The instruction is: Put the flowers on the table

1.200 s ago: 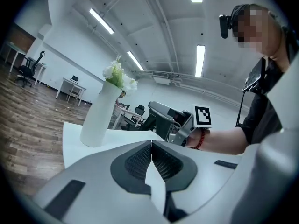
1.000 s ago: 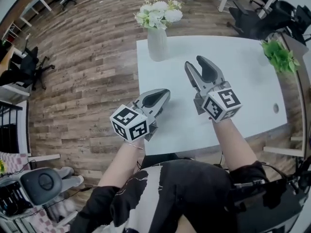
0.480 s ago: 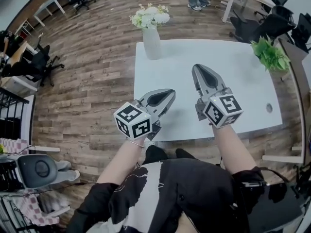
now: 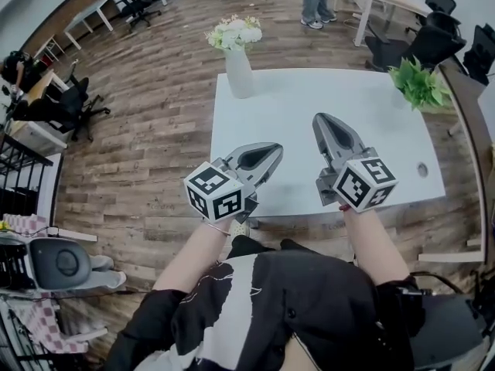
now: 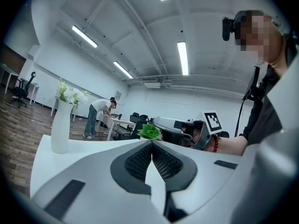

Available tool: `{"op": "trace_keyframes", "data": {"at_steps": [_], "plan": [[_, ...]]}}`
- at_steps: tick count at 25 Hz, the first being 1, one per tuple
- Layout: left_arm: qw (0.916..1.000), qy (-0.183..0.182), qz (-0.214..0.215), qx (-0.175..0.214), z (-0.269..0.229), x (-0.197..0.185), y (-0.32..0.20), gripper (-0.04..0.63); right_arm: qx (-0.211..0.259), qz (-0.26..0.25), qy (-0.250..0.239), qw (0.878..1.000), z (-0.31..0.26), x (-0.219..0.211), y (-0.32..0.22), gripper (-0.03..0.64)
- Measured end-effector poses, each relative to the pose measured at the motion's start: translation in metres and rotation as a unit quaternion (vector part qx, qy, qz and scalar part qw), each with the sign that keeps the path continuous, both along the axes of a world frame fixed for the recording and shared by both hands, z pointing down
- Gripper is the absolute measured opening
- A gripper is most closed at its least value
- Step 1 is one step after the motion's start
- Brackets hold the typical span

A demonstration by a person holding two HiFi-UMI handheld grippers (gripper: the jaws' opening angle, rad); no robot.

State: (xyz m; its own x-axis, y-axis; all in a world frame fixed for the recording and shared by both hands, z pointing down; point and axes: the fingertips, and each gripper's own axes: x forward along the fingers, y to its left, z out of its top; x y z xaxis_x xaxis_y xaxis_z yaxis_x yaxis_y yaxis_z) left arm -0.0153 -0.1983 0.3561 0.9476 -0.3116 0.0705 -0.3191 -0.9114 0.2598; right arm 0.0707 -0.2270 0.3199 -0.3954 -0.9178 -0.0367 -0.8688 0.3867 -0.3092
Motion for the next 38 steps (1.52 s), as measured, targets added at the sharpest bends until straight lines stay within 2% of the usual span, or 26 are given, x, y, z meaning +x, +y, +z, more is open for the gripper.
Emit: {"op": "trace_keyframes", "data": {"at_steps": [8,16,21,31,38], "plan": [[0.9996,-0.002,-0.016,0.024,-0.011,0.01,0.053,0.015,0.002,-0.037,-0.01,0.999,0.007,0.007,0.058,0.015],[0.9966,0.003,-0.07,0.043,-0.006,0.009,0.111,0.015,-0.028,-0.082,-0.004,0.996,0.029,0.008,0.113,0.015],[0.9969,0.015,-0.076,-0.012,0.003,0.007,0.128,0.015,-0.056,-0.085,-0.026,0.994,0.045,0.013,0.135,0.015],[0.9981,-0.013,-0.036,-0.048,0.029,0.003,0.152,0.015,-0.094,-0.076,-0.019,0.993,0.071,-0.001,0.159,0.015],[0.9975,-0.022,-0.009,-0.066,0.036,-0.026,0.163,0.015,-0.123,-0.051,-0.025,0.991,0.08,-0.021,0.178,0.015]]}}
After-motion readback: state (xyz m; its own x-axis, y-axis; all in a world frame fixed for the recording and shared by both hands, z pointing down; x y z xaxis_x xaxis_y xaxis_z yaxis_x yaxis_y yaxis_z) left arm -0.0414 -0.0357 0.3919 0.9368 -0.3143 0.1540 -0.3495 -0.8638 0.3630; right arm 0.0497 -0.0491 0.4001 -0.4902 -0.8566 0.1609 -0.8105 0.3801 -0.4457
